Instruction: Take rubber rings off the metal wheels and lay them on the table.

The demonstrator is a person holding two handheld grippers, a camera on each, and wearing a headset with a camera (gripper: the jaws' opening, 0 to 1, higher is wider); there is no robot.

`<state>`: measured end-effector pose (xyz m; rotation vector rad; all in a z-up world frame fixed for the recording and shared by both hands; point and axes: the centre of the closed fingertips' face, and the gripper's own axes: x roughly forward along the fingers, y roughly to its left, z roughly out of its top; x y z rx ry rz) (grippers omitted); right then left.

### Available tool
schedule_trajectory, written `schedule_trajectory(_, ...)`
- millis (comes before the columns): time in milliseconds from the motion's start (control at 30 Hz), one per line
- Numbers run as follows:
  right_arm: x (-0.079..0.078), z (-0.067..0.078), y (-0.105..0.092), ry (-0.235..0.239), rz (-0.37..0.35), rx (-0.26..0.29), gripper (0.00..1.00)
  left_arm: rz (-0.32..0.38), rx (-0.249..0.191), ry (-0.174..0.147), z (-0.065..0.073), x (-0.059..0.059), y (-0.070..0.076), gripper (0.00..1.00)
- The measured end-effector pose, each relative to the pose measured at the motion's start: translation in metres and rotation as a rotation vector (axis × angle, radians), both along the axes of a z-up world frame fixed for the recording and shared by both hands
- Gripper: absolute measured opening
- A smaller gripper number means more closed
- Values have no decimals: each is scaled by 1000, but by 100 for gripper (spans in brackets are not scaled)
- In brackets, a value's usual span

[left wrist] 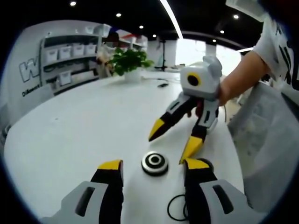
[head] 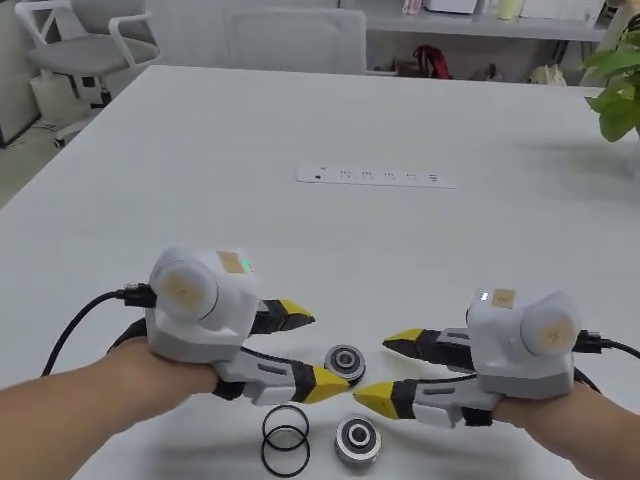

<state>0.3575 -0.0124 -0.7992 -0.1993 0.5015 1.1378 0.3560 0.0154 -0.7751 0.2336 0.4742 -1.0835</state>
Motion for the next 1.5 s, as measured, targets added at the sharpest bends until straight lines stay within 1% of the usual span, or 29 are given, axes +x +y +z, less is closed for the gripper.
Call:
schedule_trajectory(167,0,-1,0,1,-1,4,45,-12,4,7,-3,0,-5,46)
schedule_trajectory(400,0,-2,-1,2,-2,4,45,-30,7,29,-7,-3,-12,37)
schedule_trajectory(600,-1,-5,0,7,0,5,45,-41,23,32,-12,-3,-16,29)
schedule_trajectory(767,-2,-4,1,6,1,8,45,-41,43,25,-16,-1,-16,22)
schedule_trajectory(800,-2,-4,2,5,2,10,45,-38,41,19,-16,0,-17,21)
schedule_trajectory(833,-2,-3,2,5,2,11,45,-36,43,21,-17,0,-17,20)
schedule_trajectory(867,-2,-3,3,4,3,13,45,-30,49,12,-17,2,-16,18)
schedule_trajectory(933,-2,-3,4,3,5,13,44,-23,54,6,-17,4,-16,15)
schedule_trajectory(1100,-1,-2,9,-1,4,16,43,-22,61,-13,-17,3,-17,15)
schedule_trajectory(1233,0,-3,16,-2,5,16,41,-2,64,-27,-17,4,-17,14)
schedule_trajectory(1367,-1,-4,19,-1,11,13,39,16,57,-27,-17,4,-16,14)
schedule_trajectory(1500,0,-7,21,0,6,7,35,27,55,-25,-17,4,-16,14)
